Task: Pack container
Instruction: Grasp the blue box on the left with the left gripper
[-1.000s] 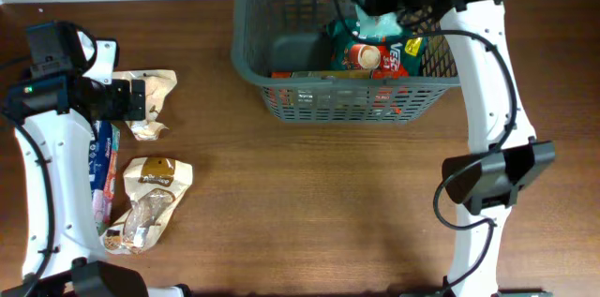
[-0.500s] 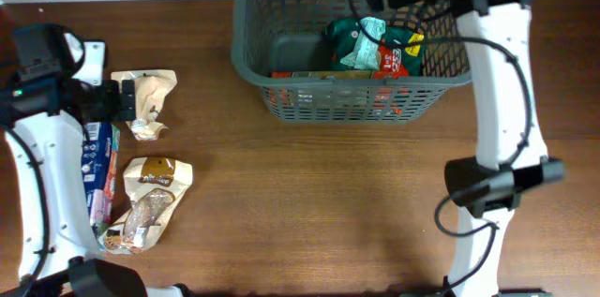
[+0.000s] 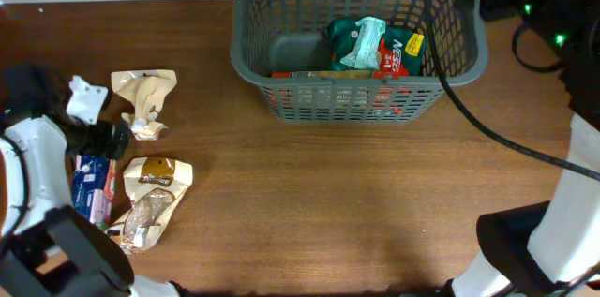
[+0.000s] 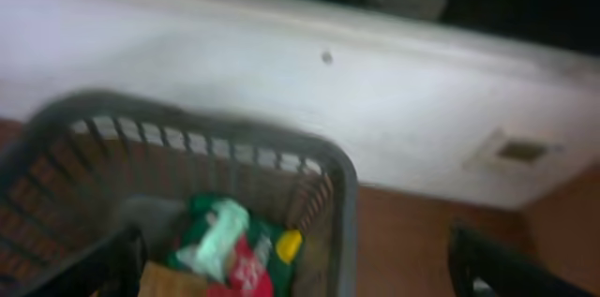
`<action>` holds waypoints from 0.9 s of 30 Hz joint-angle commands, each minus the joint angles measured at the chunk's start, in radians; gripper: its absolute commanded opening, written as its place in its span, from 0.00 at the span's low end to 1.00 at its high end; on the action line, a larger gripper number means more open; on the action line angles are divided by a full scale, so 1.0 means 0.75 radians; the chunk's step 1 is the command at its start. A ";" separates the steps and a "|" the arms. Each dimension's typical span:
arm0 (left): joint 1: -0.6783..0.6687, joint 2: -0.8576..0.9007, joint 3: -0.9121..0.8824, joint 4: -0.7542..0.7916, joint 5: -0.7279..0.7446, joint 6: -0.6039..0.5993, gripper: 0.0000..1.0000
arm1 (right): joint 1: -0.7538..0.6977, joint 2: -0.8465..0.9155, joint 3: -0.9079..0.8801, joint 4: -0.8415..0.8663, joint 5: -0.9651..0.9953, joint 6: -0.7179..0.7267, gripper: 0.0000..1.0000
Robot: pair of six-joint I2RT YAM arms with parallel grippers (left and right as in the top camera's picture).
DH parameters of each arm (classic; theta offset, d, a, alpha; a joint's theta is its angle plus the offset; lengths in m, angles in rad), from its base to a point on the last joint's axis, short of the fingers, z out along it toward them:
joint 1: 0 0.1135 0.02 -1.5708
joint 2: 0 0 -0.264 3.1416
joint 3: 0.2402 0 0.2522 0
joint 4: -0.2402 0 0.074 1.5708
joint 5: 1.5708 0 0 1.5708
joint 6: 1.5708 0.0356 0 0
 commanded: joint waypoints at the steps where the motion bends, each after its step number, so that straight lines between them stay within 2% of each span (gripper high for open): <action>1: 0.074 0.072 -0.043 0.041 0.031 0.133 1.00 | -0.002 0.061 -0.018 -0.049 0.082 -0.014 0.99; 5: 0.129 0.137 -0.049 0.088 0.032 0.134 1.00 | -0.001 0.061 -0.018 -0.055 0.087 -0.013 0.99; 11: 0.142 0.274 -0.052 0.146 0.093 0.133 0.91 | 0.002 0.061 -0.018 -0.054 0.086 -0.012 0.99; 15: 0.142 0.391 -0.054 0.156 0.096 0.112 0.90 | 0.002 0.061 -0.018 -0.057 0.077 -0.003 0.99; 17: 0.142 0.446 -0.054 0.176 0.096 0.066 0.77 | 0.002 0.061 -0.018 -0.058 0.069 -0.003 0.99; 18: 0.142 0.467 -0.054 0.181 0.095 0.048 0.67 | 0.002 0.061 -0.018 -0.058 0.065 -0.003 0.99; 21: 0.142 0.499 -0.054 0.183 0.095 0.042 0.04 | 0.002 0.061 -0.018 -0.058 0.061 -0.003 0.99; 27: 0.137 0.463 0.035 0.126 0.085 -0.044 0.02 | 0.001 0.061 -0.018 -0.047 0.061 -0.003 0.99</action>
